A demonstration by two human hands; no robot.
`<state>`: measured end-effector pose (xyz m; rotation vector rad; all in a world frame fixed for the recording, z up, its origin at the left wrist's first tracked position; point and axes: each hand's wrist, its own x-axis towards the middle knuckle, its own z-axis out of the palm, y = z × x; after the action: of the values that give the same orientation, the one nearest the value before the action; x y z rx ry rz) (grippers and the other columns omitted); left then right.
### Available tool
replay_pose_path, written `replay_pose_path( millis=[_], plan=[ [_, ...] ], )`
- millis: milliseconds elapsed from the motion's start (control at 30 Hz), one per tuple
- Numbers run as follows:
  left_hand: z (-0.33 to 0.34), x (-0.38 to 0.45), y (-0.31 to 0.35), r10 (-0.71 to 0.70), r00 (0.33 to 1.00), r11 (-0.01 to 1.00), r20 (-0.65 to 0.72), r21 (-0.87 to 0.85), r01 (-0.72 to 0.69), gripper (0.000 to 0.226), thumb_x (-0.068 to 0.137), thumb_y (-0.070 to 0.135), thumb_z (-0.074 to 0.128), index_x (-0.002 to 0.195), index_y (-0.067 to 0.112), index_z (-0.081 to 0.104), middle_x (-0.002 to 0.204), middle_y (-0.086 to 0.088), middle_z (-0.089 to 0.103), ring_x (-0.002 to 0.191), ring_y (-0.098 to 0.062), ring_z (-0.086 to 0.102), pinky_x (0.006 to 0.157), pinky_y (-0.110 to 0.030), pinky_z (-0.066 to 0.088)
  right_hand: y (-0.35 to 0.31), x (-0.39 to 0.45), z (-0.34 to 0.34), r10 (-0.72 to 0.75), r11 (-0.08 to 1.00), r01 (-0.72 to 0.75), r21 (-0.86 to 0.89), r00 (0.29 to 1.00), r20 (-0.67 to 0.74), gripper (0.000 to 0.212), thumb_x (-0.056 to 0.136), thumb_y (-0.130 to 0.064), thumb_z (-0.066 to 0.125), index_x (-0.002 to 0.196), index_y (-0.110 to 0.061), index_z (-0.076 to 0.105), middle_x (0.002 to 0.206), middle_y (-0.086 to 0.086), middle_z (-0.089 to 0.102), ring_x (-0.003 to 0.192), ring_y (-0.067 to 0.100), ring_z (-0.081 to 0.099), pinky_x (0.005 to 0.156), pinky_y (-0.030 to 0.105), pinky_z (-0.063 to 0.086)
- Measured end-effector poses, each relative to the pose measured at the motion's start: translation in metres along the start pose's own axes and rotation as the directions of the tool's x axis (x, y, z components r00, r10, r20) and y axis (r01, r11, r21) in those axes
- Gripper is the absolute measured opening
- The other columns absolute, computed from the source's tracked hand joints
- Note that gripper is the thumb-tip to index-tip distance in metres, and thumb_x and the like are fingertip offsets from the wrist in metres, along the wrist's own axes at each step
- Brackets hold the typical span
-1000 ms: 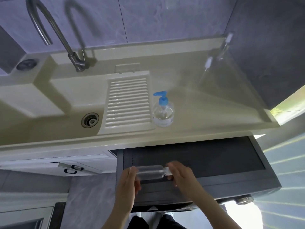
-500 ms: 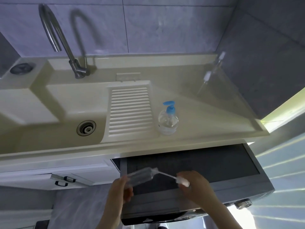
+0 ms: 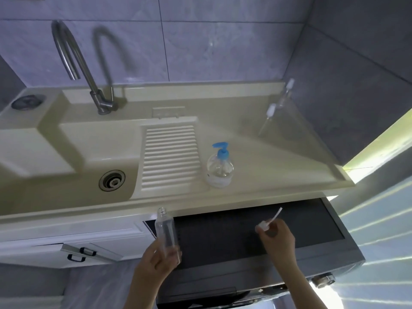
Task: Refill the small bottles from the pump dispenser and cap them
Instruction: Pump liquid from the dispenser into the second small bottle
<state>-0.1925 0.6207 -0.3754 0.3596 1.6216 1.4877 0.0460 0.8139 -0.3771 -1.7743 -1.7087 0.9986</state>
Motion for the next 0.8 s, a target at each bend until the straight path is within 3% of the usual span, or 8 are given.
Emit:
replay_pose_path(
  millis=[133, 267, 400, 467, 567, 667, 733, 800],
  plan=[
    [0.006, -0.012, -0.010, 0.000, 1.000, 0.997, 0.018, 0.073, -0.002, 0.085, 0.028, 0.043, 0.089, 0.102, 0.010, 0.063, 0.084, -0.001, 0.076, 0.089, -0.028, 0.069, 0.069, -0.025, 0.056, 0.013, 0.011, 0.003, -0.051, 0.992, 0.055, -0.112, 0.998, 0.037, 0.012, 0.089, -0.023, 0.063, 0.081, -0.018, 0.055, 0.085, -0.002, 0.056, 0.075, 0.016, 0.055, 0.064, 0.030, 0.040],
    [0.011, -0.023, -0.010, -0.046, 0.997, 0.997, 0.058, 0.071, 0.042, 0.068, 0.055, 0.054, 0.078, 0.111, 0.019, 0.062, 0.094, 0.020, 0.072, 0.090, 0.001, 0.067, 0.075, -0.013, 0.052, 0.030, 0.011, 0.004, -0.037, 0.995, 0.041, -0.095, 0.998, 0.044, 0.021, 0.089, -0.022, 0.064, 0.072, -0.017, 0.051, 0.077, -0.001, 0.054, 0.070, 0.017, 0.055, 0.057, 0.026, 0.036],
    [0.014, -0.017, -0.023, -0.060, 0.995, 0.997, 0.080, 0.062, 0.055, 0.101, 0.012, 0.048, 0.094, 0.102, 0.016, 0.062, 0.089, -0.005, 0.076, 0.084, -0.022, 0.071, 0.060, -0.023, 0.056, 0.034, 0.012, 0.002, -0.005, 0.996, 0.014, -0.094, 0.996, 0.089, 0.030, 0.075, -0.022, 0.079, 0.077, -0.015, 0.050, 0.082, -0.002, 0.050, 0.071, 0.012, 0.050, 0.059, 0.023, 0.034],
    [0.021, -0.017, -0.027, -0.027, 0.997, 0.999, 0.074, 0.035, 0.024, 0.085, 0.022, 0.030, 0.091, 0.101, 0.017, 0.062, 0.087, -0.004, 0.076, 0.089, -0.030, 0.067, 0.058, -0.022, 0.056, 0.039, 0.008, 0.001, 0.031, 0.995, -0.024, -0.101, 0.997, 0.077, 0.037, 0.072, -0.028, 0.082, 0.075, -0.016, 0.046, 0.078, -0.002, 0.049, 0.069, 0.011, 0.048, 0.061, 0.027, 0.035],
    [0.031, -0.019, -0.027, -0.006, 1.000, 1.000, 0.020, 0.025, 0.005, 0.063, 0.041, 0.016, 0.083, 0.101, 0.015, 0.063, 0.084, -0.003, 0.076, 0.084, -0.023, 0.069, 0.058, -0.022, 0.056, 0.047, -0.005, 0.002, 0.063, 0.992, -0.051, -0.118, 0.993, 0.102, 0.038, 0.078, -0.034, 0.076, 0.068, -0.019, 0.043, 0.066, -0.003, 0.052, 0.063, 0.011, 0.050, 0.057, 0.028, 0.036],
    [0.042, -0.022, -0.024, -0.013, 1.000, 0.999, 0.003, 0.045, 0.013, 0.049, 0.066, -0.009, 0.078, 0.111, 0.000, 0.061, 0.084, -0.009, 0.074, 0.080, -0.023, 0.067, 0.056, -0.019, 0.055, 0.049, -0.020, 0.006, 0.050, 0.983, -0.019, -0.184, 0.985, 0.166, 0.042, 0.086, -0.042, 0.066, 0.059, -0.022, 0.040, 0.056, -0.007, 0.049, 0.061, 0.016, 0.050, 0.060, 0.030, 0.037],
    [0.044, -0.025, -0.021, 0.013, 1.000, 0.997, 0.006, 0.076, -0.013, 0.038, 0.077, -0.020, 0.062, 0.113, -0.010, 0.058, 0.083, -0.015, 0.068, 0.069, -0.014, 0.066, 0.054, -0.014, 0.052, 0.046, -0.030, 0.011, 0.008, 0.974, 0.044, -0.221, 0.974, 0.228, 0.045, 0.090, -0.045, 0.059, 0.057, -0.024, 0.037, 0.051, -0.006, 0.046, 0.060, 0.015, 0.048, 0.060, 0.030, 0.035],
    [0.049, -0.026, -0.016, 0.023, 1.000, 0.996, -0.006, 0.090, -0.023, 0.029, 0.082, -0.010, 0.062, 0.110, -0.003, 0.060, 0.087, -0.010, 0.064, 0.062, 0.003, 0.065, 0.057, -0.007, 0.048, 0.038, -0.038, 0.016, -0.068, 0.963, 0.141, -0.228, 0.952, 0.299, 0.045, 0.092, -0.045, 0.056, 0.056, -0.026, 0.036, 0.049, -0.005, 0.045, 0.059, 0.015, 0.049, 0.060, 0.030, 0.035]
  ],
)
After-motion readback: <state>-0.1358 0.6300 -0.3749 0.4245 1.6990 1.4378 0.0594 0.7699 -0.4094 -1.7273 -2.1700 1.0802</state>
